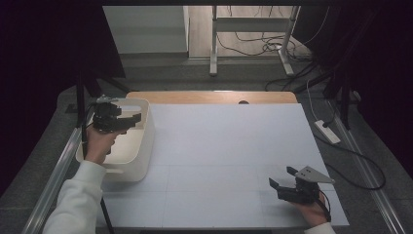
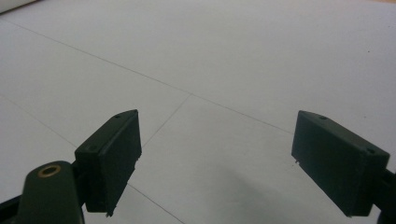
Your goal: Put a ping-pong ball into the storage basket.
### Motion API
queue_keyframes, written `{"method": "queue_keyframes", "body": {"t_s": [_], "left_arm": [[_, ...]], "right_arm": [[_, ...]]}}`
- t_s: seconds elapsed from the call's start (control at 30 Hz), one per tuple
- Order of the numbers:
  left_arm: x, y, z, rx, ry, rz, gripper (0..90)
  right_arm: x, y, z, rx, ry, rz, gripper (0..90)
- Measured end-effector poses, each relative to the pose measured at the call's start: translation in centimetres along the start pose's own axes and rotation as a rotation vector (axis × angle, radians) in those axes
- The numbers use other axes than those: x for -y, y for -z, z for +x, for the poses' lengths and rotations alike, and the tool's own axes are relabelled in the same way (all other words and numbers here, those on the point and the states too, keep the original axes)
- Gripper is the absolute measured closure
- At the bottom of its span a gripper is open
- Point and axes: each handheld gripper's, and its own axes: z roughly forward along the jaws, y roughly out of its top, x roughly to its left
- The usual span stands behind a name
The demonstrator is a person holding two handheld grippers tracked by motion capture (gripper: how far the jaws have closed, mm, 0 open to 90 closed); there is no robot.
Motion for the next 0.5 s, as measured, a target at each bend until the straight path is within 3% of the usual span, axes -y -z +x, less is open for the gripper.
{"method": "queue_keyframes", "body": {"t_s": [0.5], "left_arm": [[0.4, 1.7, -1.4, 0.076, -0.037, -0.061, 15.4]], "right_arm": [[-0.1, -0.1, 0.0, 0.002, 0.004, 0.002, 15.8]]}}
